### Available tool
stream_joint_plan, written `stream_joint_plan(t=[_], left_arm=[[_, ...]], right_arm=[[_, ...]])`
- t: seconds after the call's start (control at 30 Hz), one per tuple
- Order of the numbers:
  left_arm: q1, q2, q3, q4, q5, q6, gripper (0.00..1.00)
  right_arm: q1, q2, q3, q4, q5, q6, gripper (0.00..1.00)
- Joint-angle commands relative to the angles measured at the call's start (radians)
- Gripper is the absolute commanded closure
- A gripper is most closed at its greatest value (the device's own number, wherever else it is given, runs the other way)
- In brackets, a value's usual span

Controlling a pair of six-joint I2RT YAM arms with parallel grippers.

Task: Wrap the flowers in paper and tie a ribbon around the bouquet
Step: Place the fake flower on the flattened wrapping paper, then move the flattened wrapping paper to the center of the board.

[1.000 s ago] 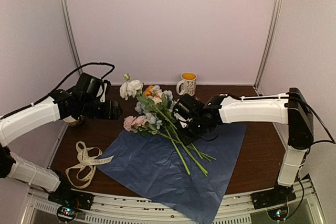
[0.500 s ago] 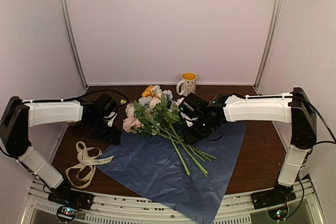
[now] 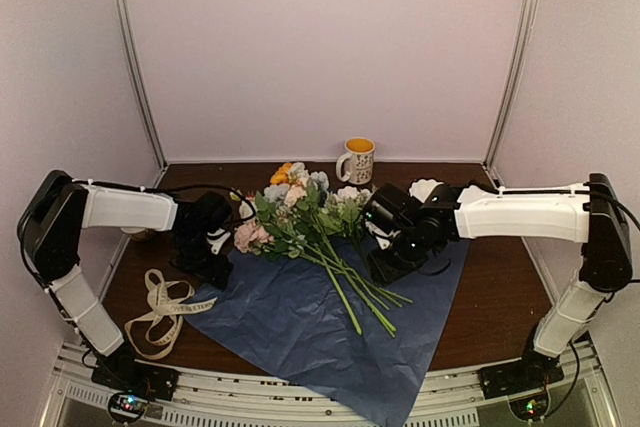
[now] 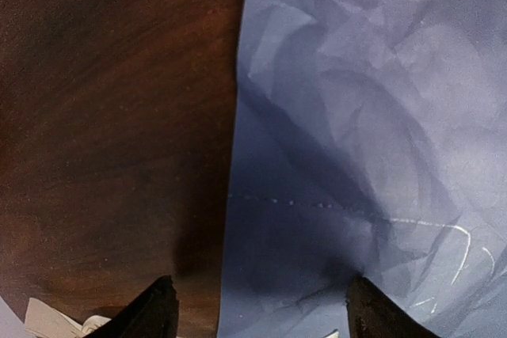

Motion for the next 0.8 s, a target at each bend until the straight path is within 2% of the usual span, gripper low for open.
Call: stream_joint_plan(t=[0.0, 0.13, 0.27, 0.4, 0.47, 0.6, 0.77], left_arm=[[-0.004, 0.088, -0.026, -0.003, -0.07, 0.017, 0.23], [-0.004, 0.18, 0.038, -0.01, -0.122, 0.041, 0.24], [0.004, 0.256, 0.174, -0.064, -0.214, 0.058, 0.24], [0.024, 0.33, 0.289, -0.108, -0.258, 0.086, 0.26], [0.026, 0.306, 0.298, -0.105, -0.286, 0.079, 0.26], [0.026, 0.149, 0.237, -0.056, -0.219, 0.086, 0.27], [0.025, -0.04, 0.118, -0.049, -0.076, 0.032, 0.26]], right_arm=[[-0.031, -0.088, -0.115, -0.035, 0.067, 0.034, 0.5], [-0.101, -0.142, -0.238, 0.002, 0.047, 0.058, 0.49], [-0.17, -0.181, -0.318, 0.051, 0.026, 0.07, 0.46], [-0.266, -0.209, -0.357, 0.079, 0.024, 0.049, 0.39], [-0.367, -0.233, -0.376, 0.104, 0.021, 0.046, 0.37], [-0.524, -0.279, -0.443, 0.213, -0.141, 0.072, 0.36], [-0.587, -0.248, -0.491, 0.264, -0.184, 0.08, 0.35]])
